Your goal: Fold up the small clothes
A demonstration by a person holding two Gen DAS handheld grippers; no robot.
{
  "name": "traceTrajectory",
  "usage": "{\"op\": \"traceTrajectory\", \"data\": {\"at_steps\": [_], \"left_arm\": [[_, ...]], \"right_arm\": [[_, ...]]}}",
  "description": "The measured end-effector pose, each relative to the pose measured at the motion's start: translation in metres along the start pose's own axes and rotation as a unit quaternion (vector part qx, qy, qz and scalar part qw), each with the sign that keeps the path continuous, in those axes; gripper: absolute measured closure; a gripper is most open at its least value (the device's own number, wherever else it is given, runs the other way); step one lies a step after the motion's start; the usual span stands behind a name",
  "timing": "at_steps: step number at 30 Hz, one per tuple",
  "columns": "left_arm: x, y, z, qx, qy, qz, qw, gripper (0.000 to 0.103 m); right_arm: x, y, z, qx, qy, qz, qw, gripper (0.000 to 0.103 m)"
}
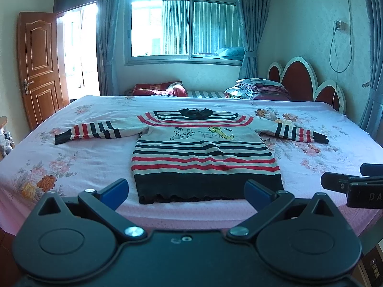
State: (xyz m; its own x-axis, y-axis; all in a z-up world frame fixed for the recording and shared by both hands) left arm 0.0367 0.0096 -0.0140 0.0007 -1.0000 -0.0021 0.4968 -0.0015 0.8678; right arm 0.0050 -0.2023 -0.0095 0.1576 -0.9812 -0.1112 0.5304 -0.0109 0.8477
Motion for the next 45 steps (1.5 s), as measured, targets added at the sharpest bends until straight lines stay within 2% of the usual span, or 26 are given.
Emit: {"op": "traceTrajectory", "data": {"at_steps": [45], "left_arm": [[0.001,-0.001,0.0037,0.004,0.004,0.004,1.0,0.0]], "right_arm": [[-0.0016,0.0012,0.0033,0.004,0.003,-0.001,1.0,0.0]]}}
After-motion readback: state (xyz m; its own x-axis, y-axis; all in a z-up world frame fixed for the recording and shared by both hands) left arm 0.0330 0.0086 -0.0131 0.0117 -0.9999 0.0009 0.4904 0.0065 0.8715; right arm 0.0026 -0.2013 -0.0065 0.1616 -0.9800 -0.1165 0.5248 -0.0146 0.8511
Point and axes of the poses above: each gripper's, at about its wrist camera, not at the fingertips, and z roughly against the way its jaws point, x to its right, y to its top, the point moved 4 cm from there along -z, roughly the way its jaws point
